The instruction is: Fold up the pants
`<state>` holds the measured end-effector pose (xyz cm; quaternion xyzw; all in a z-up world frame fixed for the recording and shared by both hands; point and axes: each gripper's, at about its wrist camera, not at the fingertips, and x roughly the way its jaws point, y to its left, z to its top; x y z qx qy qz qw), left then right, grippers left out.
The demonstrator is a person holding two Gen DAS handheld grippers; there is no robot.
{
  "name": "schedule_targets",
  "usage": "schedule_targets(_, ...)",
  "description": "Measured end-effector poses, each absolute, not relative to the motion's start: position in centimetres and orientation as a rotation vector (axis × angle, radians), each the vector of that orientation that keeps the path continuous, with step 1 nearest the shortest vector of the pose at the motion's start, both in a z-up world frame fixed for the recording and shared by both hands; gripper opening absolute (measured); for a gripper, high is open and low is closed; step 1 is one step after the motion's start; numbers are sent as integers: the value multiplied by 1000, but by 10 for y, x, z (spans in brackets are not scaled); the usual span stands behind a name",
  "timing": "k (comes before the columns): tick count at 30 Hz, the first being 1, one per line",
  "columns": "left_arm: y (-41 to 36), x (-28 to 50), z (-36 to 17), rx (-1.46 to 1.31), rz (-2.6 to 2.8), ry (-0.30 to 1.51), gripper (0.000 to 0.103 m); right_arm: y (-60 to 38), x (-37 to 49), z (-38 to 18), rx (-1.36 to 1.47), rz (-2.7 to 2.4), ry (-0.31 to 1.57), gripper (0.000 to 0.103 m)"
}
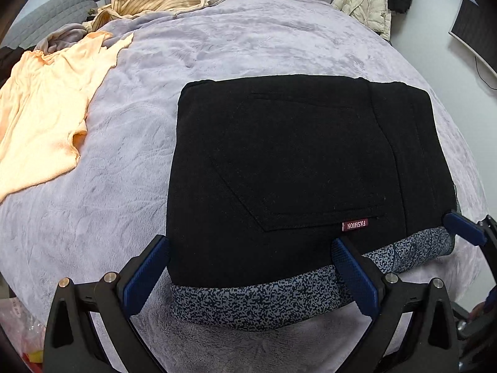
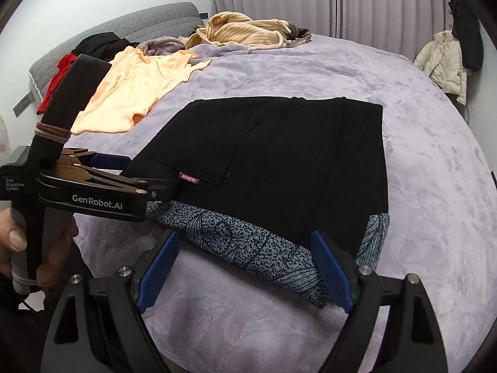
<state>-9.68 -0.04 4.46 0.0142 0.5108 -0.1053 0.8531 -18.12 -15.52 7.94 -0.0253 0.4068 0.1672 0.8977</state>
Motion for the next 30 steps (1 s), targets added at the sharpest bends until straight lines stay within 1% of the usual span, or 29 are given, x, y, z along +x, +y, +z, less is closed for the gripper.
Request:
schedule_targets(4,0,-95,44,24,-223,1073,103,-164,-182,95,38,374,787,90)
schedule_targets(7,1,-97,44,31,-228,1073,103,-172,-171,80,92,405,856,91)
schedule_targets(9,1,-98,44,36,-234,1071,103,-173,-170,78,79,424,865,91)
schedule_targets(11,3,-99,44,29,-237,1068,103,-178,-170,93,90,412,856,92)
schedule_targets(15,6,-100,41,23,-225,1061,103,-185,-155,130,146,396,735,94)
schedule_targets(19,4,-103,41,23,-215,1054,103,-154,-99,142,109,388,781,94)
schedule_targets(22,10,-104,40,-1,-228,1071,103,-124,-59,132,21,379,822,94)
schedule_targets(25,16,-105,38,-18,-244,1081,103,-128,-31,111,11,303,893,94)
schedule_targets(27,21,-105,34,-38,-264,1084,103,-158,-24,94,58,236,938,94)
schedule_targets(29,23,-103,33,-48,-274,1093,103,-186,-22,76,214,290,976,93)
schedule_targets(30,23,-102,36,-47,-275,1098,103,-192,-27,75,247,306,963,93)
